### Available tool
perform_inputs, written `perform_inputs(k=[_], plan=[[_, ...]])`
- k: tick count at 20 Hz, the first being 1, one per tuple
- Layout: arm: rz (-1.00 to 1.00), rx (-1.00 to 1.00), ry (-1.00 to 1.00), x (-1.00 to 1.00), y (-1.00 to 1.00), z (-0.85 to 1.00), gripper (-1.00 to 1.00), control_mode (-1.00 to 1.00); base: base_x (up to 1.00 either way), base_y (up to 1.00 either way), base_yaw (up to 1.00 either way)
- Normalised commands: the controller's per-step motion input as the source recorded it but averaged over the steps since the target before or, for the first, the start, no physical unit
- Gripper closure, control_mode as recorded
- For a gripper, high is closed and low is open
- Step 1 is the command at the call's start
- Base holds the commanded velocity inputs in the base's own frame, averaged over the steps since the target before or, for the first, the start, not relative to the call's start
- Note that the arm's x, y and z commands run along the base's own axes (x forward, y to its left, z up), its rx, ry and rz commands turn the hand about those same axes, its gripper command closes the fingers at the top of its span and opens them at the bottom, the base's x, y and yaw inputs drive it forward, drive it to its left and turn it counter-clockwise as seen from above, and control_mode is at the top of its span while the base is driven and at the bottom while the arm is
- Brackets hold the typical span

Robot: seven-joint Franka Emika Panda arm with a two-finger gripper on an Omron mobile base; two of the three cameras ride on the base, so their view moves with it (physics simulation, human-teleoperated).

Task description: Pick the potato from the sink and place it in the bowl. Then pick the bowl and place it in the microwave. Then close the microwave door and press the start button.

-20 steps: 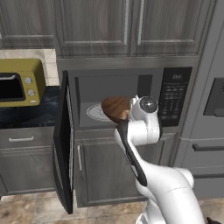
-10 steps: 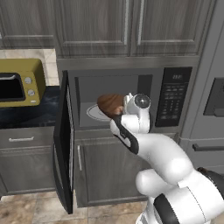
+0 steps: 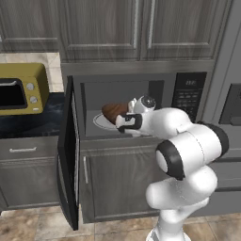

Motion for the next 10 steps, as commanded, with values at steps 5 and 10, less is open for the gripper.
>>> perform_inputs(k=[5, 10], plan=[[0.0, -0.02, 0.07, 0.75, 0.0, -0.3, 1.0, -1.0, 0.0, 0.0, 0.0], [0.0, -0.01, 0.04, 0.71, 0.0, -0.35, 1.0, -1.0, 0.0, 0.0, 0.0]])
